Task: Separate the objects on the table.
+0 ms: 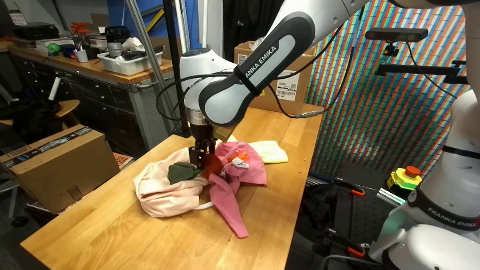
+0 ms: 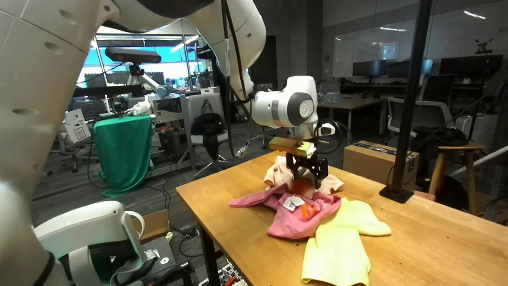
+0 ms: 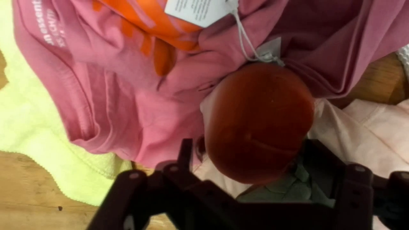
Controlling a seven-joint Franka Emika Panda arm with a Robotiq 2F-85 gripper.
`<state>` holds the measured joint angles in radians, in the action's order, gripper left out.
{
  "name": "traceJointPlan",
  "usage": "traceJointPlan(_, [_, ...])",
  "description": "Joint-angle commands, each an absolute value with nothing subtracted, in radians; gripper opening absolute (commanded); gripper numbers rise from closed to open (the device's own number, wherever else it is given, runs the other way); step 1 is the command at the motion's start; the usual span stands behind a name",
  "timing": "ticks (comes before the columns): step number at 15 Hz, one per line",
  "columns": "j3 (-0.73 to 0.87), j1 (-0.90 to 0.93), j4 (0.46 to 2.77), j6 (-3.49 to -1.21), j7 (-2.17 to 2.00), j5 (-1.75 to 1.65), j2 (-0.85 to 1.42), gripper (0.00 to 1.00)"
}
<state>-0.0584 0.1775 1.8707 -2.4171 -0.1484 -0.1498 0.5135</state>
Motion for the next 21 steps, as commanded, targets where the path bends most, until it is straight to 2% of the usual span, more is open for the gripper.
traceJointPlan(1, [-0.048, 0.198, 1.849, -2.387, -0.188, -0.141, 0.517, 0.58])
traceJointPlan(2, [-0.047, 0.200, 1.851, -2.383, -0.195, -0.142, 0.516, 0.48])
traceJointPlan(7, [-0.041, 0.218, 1.867, -2.373, -0.242, -0.152, 0.499, 0.12])
traceJointPlan(9, [-0.039, 0.228, 1.877, -2.365, -0.266, -0.156, 0.487, 0.04])
traceJointPlan(11, [-0.029, 0.246, 1.894, -2.370, -0.304, -0.175, 0.466, 0.02])
traceJointPlan(12, [-0.021, 0.255, 1.900, -2.375, -0.321, -0.189, 0.455, 0.04])
traceJointPlan(21, [0.042, 0.317, 1.957, -2.434, -0.585, -0.397, 0.252, 0.03])
